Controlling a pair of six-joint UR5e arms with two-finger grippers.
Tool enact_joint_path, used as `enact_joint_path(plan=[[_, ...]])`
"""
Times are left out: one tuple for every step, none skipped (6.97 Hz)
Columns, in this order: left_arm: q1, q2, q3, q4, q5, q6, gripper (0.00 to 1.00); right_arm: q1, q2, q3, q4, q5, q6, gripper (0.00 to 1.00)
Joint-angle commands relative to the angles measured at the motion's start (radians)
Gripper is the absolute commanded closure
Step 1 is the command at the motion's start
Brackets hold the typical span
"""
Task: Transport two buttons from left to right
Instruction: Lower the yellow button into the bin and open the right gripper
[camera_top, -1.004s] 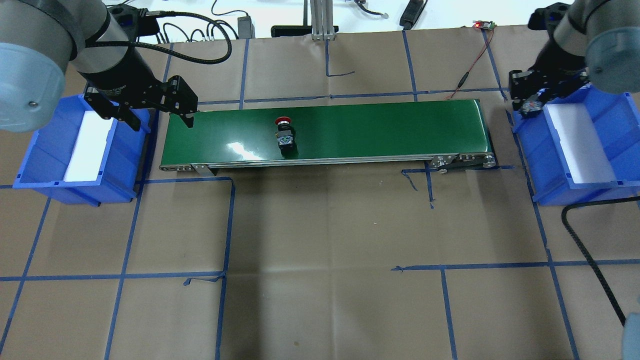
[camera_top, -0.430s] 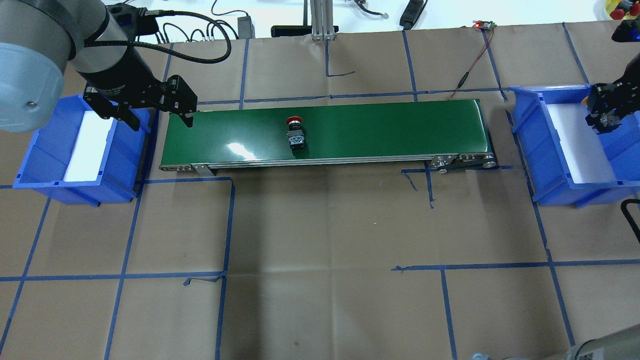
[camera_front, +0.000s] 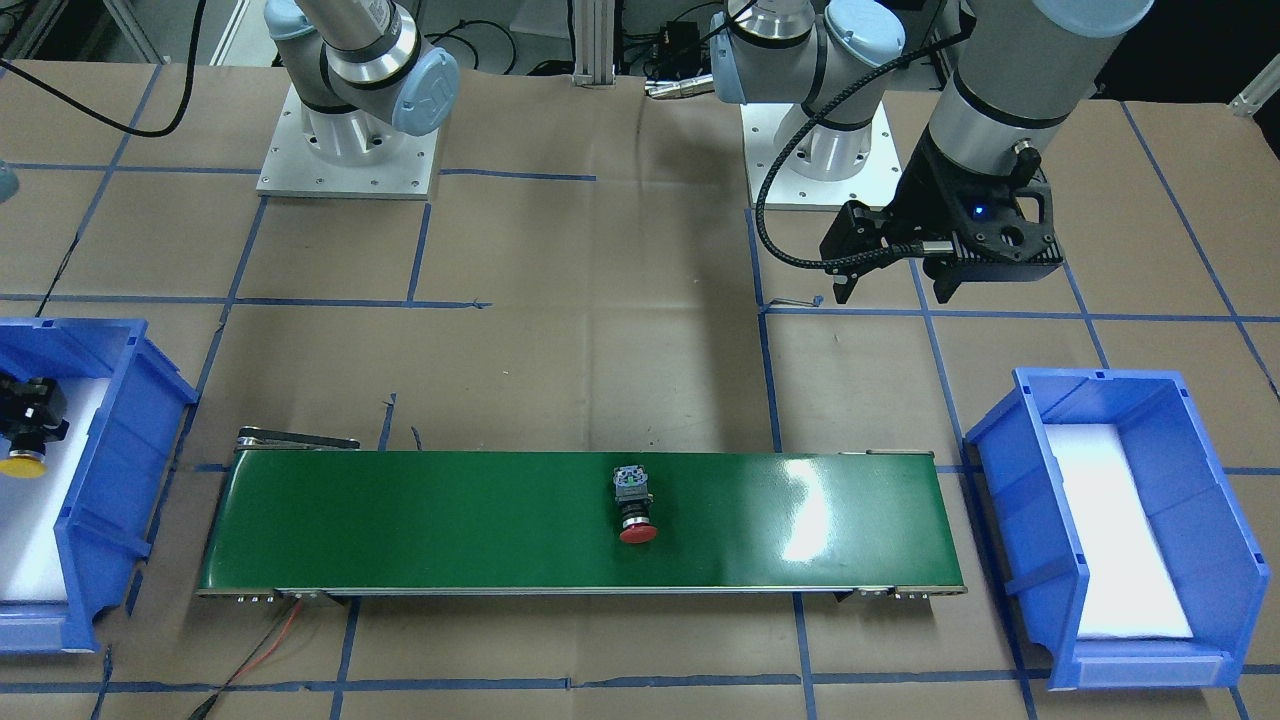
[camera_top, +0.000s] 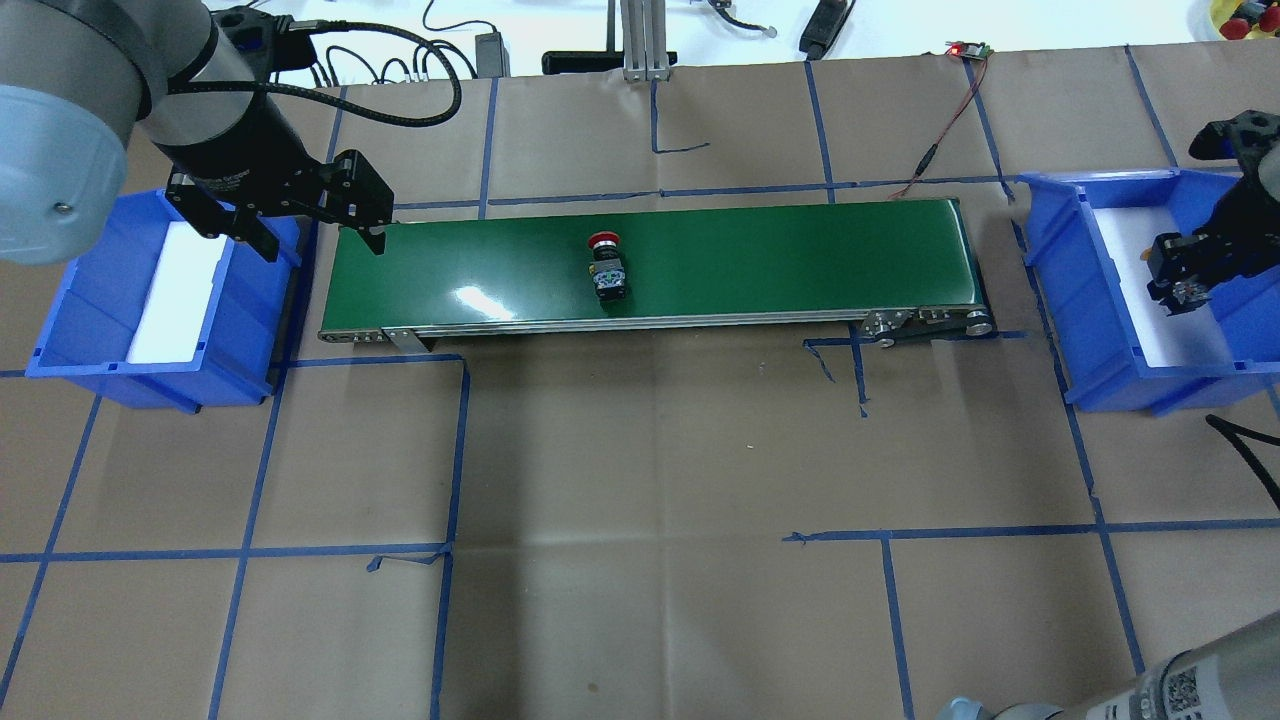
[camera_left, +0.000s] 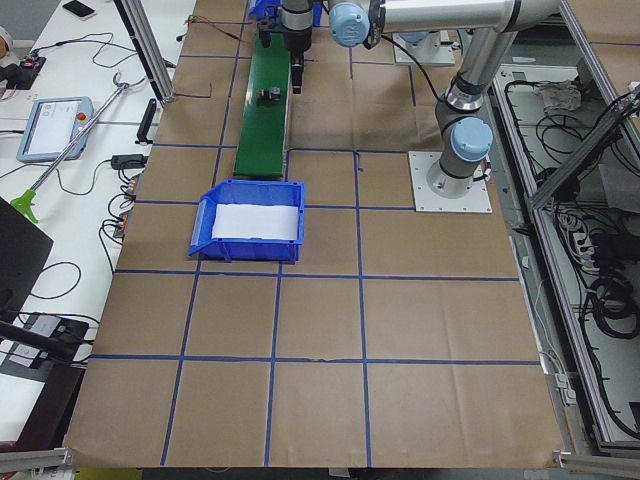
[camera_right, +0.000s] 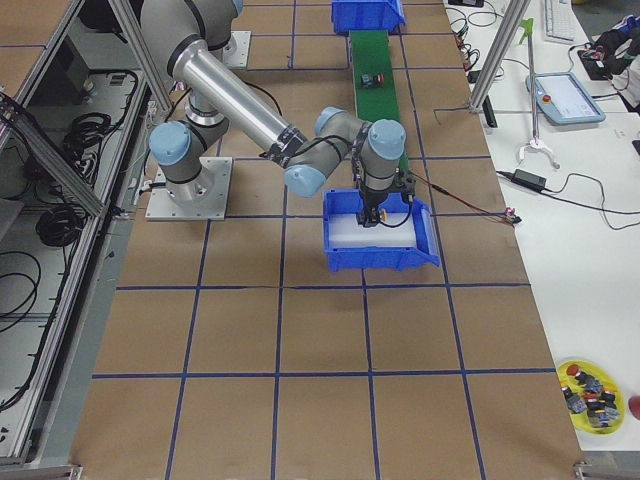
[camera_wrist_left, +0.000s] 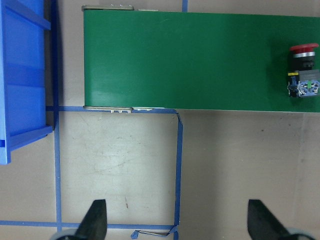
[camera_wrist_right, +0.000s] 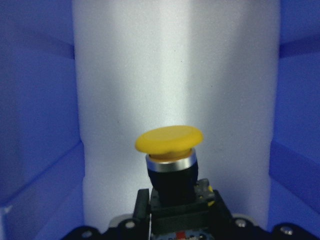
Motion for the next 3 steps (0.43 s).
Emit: enact_joint_path(plan=[[-0.001, 0.000, -0.002, 0.001, -0.001, 0.000, 0.00, -0.012, 0.011, 0.059, -0.073, -0.026, -0.014, 0.94], [-0.001, 0.000, 0.000, 0.001, -0.003, 0.000, 0.00, -0.024, 0.019, 0.075, -0.073, -0.036, -0.012, 0.94], [-0.001, 0.000, 0.000, 0.001, -0.003, 0.000, 0.00, -0.024, 0.019, 0.090, -0.073, -0.036, -0.009, 0.93]])
